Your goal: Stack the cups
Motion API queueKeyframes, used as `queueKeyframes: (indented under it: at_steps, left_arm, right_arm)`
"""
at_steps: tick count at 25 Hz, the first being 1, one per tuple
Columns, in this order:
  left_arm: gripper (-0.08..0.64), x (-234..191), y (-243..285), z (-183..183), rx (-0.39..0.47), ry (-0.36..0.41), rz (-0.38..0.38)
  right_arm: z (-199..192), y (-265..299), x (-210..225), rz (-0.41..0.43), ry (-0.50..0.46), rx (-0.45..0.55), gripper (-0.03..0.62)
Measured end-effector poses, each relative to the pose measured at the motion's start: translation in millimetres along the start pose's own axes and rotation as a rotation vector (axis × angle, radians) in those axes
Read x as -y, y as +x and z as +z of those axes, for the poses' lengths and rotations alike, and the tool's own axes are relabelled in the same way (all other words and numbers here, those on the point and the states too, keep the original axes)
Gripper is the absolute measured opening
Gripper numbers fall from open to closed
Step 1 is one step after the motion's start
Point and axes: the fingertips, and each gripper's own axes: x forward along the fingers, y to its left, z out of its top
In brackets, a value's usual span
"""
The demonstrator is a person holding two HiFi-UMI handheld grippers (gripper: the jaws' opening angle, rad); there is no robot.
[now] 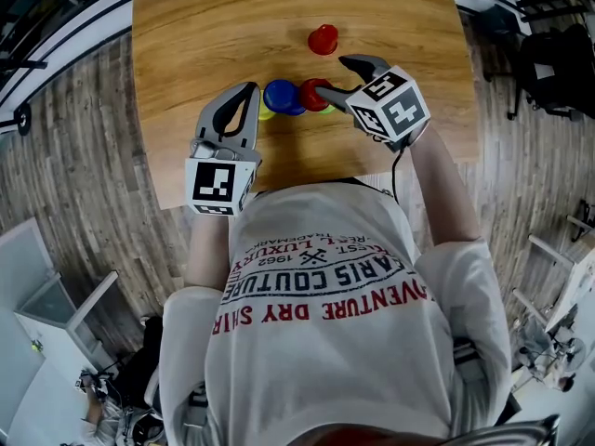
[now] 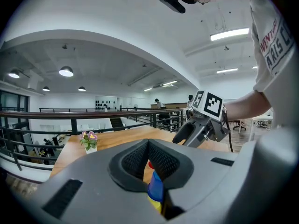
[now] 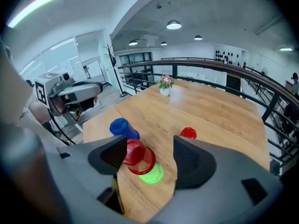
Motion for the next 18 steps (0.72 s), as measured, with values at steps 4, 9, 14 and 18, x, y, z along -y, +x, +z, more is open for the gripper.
queueKeyframes:
  at_steps: [4, 9, 14, 18]
  left_arm:
    - [0.014, -2, 6, -1, -0.002, -0.003, 0.020]
    - [0.014, -8, 15, 0, -0.009, -0.015, 0.051]
    - [0.014, -17, 18, -2, -0.002, -0.056, 0.087]
    - [0.014, -22, 23, -6, 0.007, -0.097, 0.105]
  right_arm:
    - [9, 2, 32, -0.054, -0.003, -0.002, 0.313]
    - [13, 25, 73, -0.124, -0.001, -0.035, 0.313]
    - [8, 60, 92, -0.118, 0.000, -0.058, 0.313]
    - [4, 80, 105, -0.122, 0.030, -0.051, 0.313]
